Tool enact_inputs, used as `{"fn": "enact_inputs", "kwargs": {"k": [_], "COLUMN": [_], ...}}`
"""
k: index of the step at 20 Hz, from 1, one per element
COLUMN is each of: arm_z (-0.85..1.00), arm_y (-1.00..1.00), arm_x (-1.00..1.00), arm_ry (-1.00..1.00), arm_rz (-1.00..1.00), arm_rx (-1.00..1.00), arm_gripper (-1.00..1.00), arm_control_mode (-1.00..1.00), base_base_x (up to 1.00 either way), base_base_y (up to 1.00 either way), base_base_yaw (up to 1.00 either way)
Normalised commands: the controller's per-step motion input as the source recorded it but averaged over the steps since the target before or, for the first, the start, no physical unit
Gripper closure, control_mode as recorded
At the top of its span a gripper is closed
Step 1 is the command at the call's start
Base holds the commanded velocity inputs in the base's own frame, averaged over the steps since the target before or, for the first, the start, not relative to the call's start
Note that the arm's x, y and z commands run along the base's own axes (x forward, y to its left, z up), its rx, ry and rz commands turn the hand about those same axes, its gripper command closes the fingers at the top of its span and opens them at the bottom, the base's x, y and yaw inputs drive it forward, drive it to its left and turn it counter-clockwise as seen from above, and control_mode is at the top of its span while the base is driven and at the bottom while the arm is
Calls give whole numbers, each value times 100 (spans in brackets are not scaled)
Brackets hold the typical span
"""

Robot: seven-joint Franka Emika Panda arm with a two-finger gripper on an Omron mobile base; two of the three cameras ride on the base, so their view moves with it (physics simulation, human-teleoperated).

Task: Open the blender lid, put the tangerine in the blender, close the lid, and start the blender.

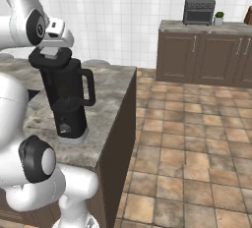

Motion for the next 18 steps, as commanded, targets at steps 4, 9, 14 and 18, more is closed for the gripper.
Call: {"fn": "enact_inputs", "kwargs": {"k": [4, 9, 14, 18], "arm_z": [-9, -8, -6, 0], "arm_y": [4, 0, 0, 0], "arm_x": [10, 19, 30, 40], "arm_ry": [0, 2, 2, 0], "arm_rz": [0, 0, 0, 0], "arm_rx": [-10, -8, -5, -2], "arm_gripper": [100, 100, 100, 100], "arm_control_mode": [-100, -100, -100, -100], "base_base_x": [0, 0, 0, 0], "base_base_y": [0, 0, 0, 0], "base_base_yaw": [0, 0, 0, 0]}}
